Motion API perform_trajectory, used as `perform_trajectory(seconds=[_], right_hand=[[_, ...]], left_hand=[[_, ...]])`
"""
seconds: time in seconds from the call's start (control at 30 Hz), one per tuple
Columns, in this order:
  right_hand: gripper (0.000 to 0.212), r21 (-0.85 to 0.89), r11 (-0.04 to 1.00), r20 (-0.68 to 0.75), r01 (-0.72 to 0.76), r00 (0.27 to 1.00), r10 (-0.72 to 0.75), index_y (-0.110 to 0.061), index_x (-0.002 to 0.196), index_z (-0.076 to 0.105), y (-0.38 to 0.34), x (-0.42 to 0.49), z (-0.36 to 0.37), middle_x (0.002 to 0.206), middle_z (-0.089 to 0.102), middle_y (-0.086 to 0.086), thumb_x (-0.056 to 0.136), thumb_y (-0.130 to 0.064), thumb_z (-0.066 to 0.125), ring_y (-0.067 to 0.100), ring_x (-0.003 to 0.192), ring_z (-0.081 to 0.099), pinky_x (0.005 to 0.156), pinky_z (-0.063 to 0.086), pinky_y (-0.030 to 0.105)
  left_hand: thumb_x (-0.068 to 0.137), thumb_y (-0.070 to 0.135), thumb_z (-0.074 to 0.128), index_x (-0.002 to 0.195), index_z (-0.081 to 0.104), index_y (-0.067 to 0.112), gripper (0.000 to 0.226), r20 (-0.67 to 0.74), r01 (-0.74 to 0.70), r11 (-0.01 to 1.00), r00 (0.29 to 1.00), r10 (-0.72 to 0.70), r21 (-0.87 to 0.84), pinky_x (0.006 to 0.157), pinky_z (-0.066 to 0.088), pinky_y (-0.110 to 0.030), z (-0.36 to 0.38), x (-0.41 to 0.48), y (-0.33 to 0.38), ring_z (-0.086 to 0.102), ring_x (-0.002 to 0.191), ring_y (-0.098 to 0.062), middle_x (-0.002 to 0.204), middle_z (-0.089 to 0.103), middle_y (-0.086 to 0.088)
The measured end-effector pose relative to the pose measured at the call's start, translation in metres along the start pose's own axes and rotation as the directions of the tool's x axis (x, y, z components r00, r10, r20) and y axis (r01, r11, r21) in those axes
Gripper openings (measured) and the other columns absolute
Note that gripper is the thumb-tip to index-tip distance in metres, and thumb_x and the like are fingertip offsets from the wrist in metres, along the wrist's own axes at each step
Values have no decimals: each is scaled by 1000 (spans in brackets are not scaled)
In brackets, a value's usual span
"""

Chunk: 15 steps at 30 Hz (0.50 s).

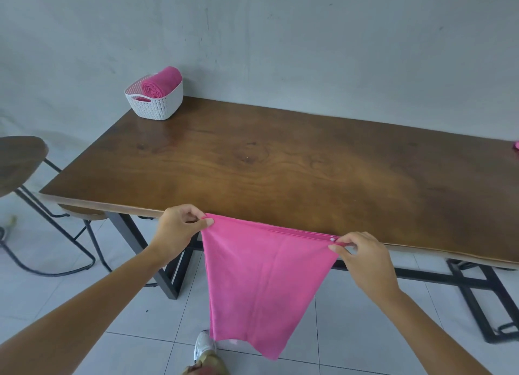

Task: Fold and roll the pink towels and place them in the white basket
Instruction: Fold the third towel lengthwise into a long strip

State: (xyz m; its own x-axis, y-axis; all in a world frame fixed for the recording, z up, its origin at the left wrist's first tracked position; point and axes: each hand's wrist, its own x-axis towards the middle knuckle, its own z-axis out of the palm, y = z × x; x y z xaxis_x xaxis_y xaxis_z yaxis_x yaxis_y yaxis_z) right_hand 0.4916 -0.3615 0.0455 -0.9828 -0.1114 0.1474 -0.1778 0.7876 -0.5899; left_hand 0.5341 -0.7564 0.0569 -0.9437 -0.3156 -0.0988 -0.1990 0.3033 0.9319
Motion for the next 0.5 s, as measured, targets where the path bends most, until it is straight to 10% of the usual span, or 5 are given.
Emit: perform_trajectory(seconds=[0.3,0.5], right_hand=[[19,107,991,-82,-81,993,90,-31,109,59,-6,5,18,93,63,-12,93,-31,69,8,91,57,71,46,34],[6,379,893,-163,-243,932,323,-21,88,67,-18,20,36,86,68,-8,93,-24,69,13,90,63,68,41,23]], left_hand=[[81,14,85,82,61,17,24,-169,1,998,985,9,60,80,57,-36,14,15,-10,68,83,-21,81,71,-1],[82,12,83,86,61,18,23,-264,-19,998,964,35,63,74,51,-21,26,35,-4,65,83,-14,85,69,0]])
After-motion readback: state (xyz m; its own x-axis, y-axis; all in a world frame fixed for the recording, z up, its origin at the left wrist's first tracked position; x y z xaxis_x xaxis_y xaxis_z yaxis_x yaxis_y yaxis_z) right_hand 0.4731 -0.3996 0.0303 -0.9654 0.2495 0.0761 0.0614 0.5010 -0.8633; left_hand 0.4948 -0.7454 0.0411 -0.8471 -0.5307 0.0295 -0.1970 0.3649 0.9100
